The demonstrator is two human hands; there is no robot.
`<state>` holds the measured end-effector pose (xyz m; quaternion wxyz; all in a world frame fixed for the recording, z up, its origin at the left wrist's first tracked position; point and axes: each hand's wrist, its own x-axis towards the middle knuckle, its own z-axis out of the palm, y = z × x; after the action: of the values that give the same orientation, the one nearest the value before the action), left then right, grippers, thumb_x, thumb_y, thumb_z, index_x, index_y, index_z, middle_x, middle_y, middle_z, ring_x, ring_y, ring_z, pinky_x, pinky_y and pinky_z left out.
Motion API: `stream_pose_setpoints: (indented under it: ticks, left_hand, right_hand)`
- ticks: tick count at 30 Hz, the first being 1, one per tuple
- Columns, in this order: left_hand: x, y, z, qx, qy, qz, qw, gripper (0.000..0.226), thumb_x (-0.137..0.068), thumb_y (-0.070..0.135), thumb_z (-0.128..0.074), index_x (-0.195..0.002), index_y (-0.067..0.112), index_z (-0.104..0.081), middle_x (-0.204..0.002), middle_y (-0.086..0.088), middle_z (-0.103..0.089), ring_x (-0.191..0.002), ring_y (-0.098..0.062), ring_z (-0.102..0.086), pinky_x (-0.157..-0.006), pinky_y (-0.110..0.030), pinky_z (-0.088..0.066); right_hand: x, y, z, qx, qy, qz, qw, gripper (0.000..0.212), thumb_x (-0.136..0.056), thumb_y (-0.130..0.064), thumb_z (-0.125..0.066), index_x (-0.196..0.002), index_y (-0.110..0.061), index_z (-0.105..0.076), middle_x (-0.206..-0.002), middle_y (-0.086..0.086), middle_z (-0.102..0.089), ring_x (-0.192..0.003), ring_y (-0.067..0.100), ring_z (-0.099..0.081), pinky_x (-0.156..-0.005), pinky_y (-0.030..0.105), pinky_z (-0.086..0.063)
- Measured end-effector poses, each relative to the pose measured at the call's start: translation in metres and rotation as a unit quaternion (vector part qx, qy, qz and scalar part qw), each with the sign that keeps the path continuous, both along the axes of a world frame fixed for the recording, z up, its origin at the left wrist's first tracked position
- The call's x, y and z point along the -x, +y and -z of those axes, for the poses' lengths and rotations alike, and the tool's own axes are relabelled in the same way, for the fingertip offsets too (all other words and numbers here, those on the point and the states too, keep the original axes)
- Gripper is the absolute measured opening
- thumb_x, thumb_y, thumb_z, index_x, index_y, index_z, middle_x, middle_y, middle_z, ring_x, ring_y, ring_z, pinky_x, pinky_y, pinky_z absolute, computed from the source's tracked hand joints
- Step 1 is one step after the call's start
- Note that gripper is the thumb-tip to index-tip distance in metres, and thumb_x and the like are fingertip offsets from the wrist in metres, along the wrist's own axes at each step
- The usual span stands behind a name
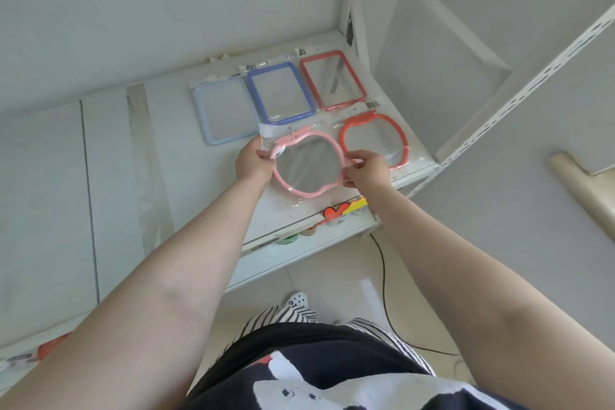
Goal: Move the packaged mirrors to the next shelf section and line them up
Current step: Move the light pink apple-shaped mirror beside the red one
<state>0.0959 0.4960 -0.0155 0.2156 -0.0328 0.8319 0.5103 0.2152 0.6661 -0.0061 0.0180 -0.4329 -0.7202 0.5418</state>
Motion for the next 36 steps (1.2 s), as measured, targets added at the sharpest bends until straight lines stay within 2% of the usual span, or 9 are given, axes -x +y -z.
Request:
stream_pose_setpoints:
  ticks: [4,6,12,16,20,23,25,28,36]
  left_hand:
    - [0.003,0.002,0.006,0.023,0.009,0.002,1.0,0.062,-0.083,-0.006,-0.055,-0.136,0.024,-0.05,-0.073,0.01,-0.05,-0.083,-0.019,-0.055,-0.082,-0.034,-0.053]
    - [0.002,0.002,0.009,0.033,0.014,-0.003,0.999,0.061,-0.084,-0.004,-0.057,-0.138,0.023,-0.048,-0.074,0.008,-0.051,-0.083,-0.018,-0.054,-0.075,-0.027,-0.046]
    - [0.0,0.002,0.011,0.047,0.018,-0.034,0.998,0.063,-0.083,0.005,-0.065,-0.139,0.026,-0.047,-0.105,-0.002,-0.054,-0.087,-0.017,-0.055,-0.075,-0.022,-0.043]
    - [-0.004,0.002,0.012,0.096,0.047,-0.031,0.994,0.063,-0.083,0.011,-0.067,-0.14,0.021,-0.043,-0.127,-0.011,-0.05,-0.104,-0.027,-0.061,-0.092,-0.028,-0.048]
    - [-0.018,0.008,0.005,0.207,0.147,-0.013,0.967,0.069,-0.083,0.025,-0.068,-0.143,0.015,-0.036,-0.141,-0.014,-0.035,-0.127,-0.033,-0.04,-0.105,-0.035,-0.036]
    - [-0.034,0.023,0.001,0.252,0.204,0.077,0.943,0.081,-0.079,0.039,-0.071,-0.146,0.019,-0.031,-0.154,-0.012,-0.021,-0.142,-0.033,-0.022,-0.113,-0.041,-0.026]
    - [-0.045,0.037,0.002,0.278,0.197,0.145,0.929,0.091,-0.076,0.049,-0.07,-0.15,0.023,-0.022,-0.16,-0.011,-0.007,-0.148,-0.032,-0.006,-0.118,-0.045,-0.014]
    - [-0.055,0.052,0.008,0.318,0.167,0.208,0.91,0.102,-0.074,0.059,-0.067,-0.152,0.027,-0.01,-0.161,-0.01,0.009,-0.149,-0.033,0.01,-0.119,-0.053,-0.003]
    - [-0.057,0.061,0.015,0.369,0.123,0.237,0.89,0.107,-0.073,0.063,-0.065,-0.153,0.027,-0.004,-0.16,-0.012,0.016,-0.148,-0.034,0.014,-0.119,-0.052,0.0]
  right_hand:
    - [0.006,0.001,0.006,-0.05,-0.018,-0.04,0.998,0.038,-0.083,0.006,-0.056,-0.117,-0.009,-0.064,-0.076,0.007,-0.064,-0.067,0.033,-0.071,-0.074,0.045,-0.061]
    - [0.006,0.001,0.006,-0.083,-0.035,-0.06,0.994,0.038,-0.082,0.004,-0.057,-0.116,-0.012,-0.064,-0.073,0.005,-0.062,-0.069,0.034,-0.072,-0.072,0.046,-0.06]
    - [0.005,0.001,0.004,-0.107,-0.058,-0.081,0.989,0.033,-0.086,-0.001,-0.058,-0.117,-0.012,-0.062,-0.08,0.007,-0.066,-0.069,0.031,-0.072,-0.067,0.04,-0.06]
    - [0.003,0.0,0.0,-0.145,-0.094,-0.104,0.98,0.034,-0.086,-0.017,-0.06,-0.119,-0.021,-0.061,-0.093,0.004,-0.069,-0.08,0.032,-0.07,-0.074,0.043,-0.059]
    - [-0.005,0.008,-0.006,-0.284,-0.133,-0.143,0.939,0.026,-0.089,-0.032,-0.056,-0.114,-0.027,-0.063,-0.11,0.0,-0.065,-0.09,0.028,-0.064,-0.071,0.032,-0.048]
    - [-0.01,0.022,-0.003,-0.312,-0.117,-0.118,0.936,0.032,-0.09,-0.032,-0.056,-0.12,-0.024,-0.061,-0.124,0.003,-0.055,-0.11,0.027,-0.055,-0.074,0.032,-0.045]
    - [-0.011,0.03,0.002,-0.313,-0.105,-0.109,0.938,0.037,-0.09,-0.033,-0.055,-0.126,-0.023,-0.058,-0.131,0.006,-0.052,-0.124,0.028,-0.042,-0.089,0.037,-0.045]
    - [-0.012,0.035,0.006,-0.311,-0.12,-0.116,0.936,0.039,-0.092,-0.037,-0.053,-0.127,-0.023,-0.057,-0.137,0.01,-0.046,-0.132,0.033,-0.031,-0.109,0.042,-0.032]
    - [-0.012,0.036,0.016,-0.297,-0.127,-0.109,0.94,0.03,-0.09,-0.036,-0.059,-0.115,-0.021,-0.06,-0.131,0.011,-0.045,-0.136,0.035,-0.028,-0.111,0.046,-0.03]
